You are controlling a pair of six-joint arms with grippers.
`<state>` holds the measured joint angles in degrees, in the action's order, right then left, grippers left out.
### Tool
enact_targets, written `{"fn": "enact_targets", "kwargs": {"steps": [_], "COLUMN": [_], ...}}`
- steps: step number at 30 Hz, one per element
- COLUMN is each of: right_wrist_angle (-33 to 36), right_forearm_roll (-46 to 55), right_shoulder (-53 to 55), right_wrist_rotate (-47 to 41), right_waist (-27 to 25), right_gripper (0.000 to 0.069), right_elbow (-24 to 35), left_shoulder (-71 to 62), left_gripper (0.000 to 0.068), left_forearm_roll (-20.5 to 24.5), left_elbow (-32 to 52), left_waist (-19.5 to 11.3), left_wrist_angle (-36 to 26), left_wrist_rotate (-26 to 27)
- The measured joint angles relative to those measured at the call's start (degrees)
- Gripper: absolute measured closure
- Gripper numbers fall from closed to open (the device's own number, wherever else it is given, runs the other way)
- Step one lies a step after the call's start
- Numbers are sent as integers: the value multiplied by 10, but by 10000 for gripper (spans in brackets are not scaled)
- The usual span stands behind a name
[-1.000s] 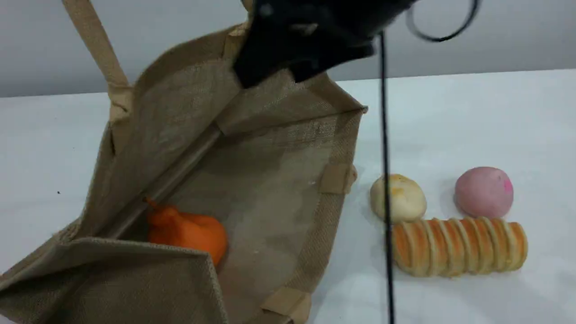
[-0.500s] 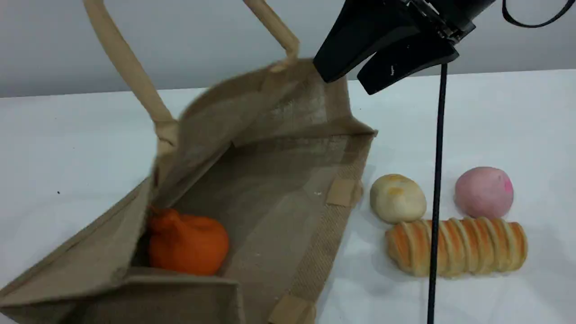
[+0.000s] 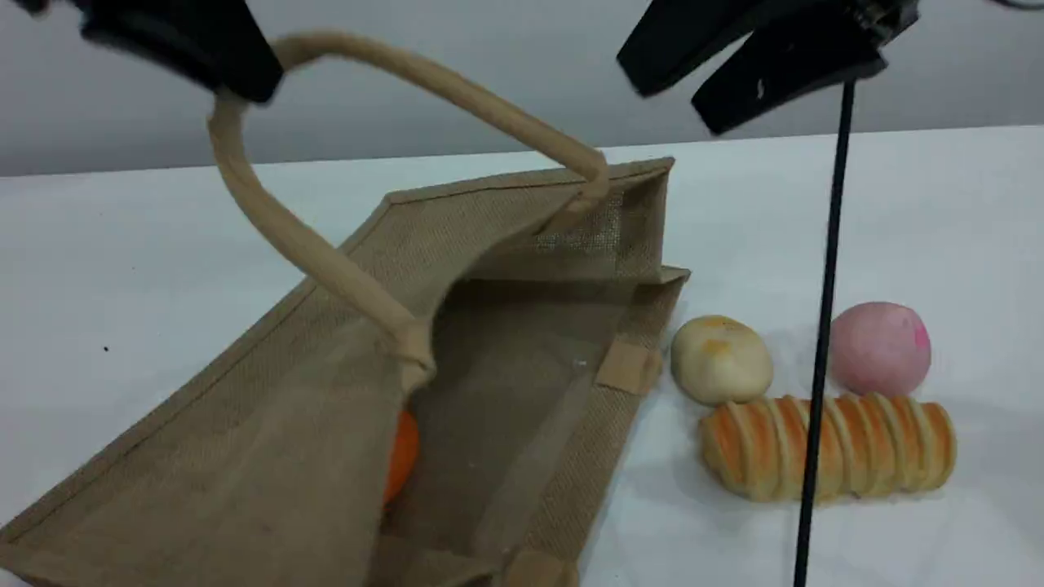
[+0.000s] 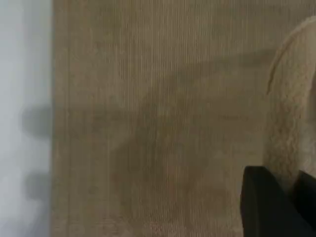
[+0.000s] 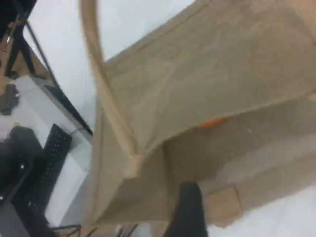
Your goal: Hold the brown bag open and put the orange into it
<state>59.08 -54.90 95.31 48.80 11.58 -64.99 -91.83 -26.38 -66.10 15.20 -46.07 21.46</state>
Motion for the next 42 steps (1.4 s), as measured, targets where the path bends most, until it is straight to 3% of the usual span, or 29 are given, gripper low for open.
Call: {"fn": "enact_targets", "kwargs": {"steps": [7, 12, 15, 22, 25, 36, 42], "right_wrist_angle": [13, 25, 40, 37, 41, 111, 110], "right_forearm_roll": [64, 137, 187, 297, 319, 344, 365], "right_shoulder": [-61, -109, -139, -216, -249, -339, -398], "right_wrist_rotate": [-61, -120, -157, -244, -261, -308, -339], "right_waist": [-27, -26, -26, -26, -26, -26, -26], "right_gripper": [178, 180, 180, 180, 180, 180, 180], "right_elbow": [0, 0, 0, 0, 0, 0, 0], "left_shoulder": [0, -14, -22, -24, -24, 32, 100], "left_gripper": [589, 552, 477, 230, 176, 157, 157], "left_forearm_roll": [7, 11, 12, 15, 30, 30, 23], "left_elbow": [66, 67, 67, 67, 67, 65, 65], "left_waist": [9, 9, 9, 9, 9, 9, 9], "left_wrist_angle": [74, 82, 79, 75, 69, -11, -41], "left_wrist_rotate": [6, 9, 22, 57, 57, 51, 48]}}
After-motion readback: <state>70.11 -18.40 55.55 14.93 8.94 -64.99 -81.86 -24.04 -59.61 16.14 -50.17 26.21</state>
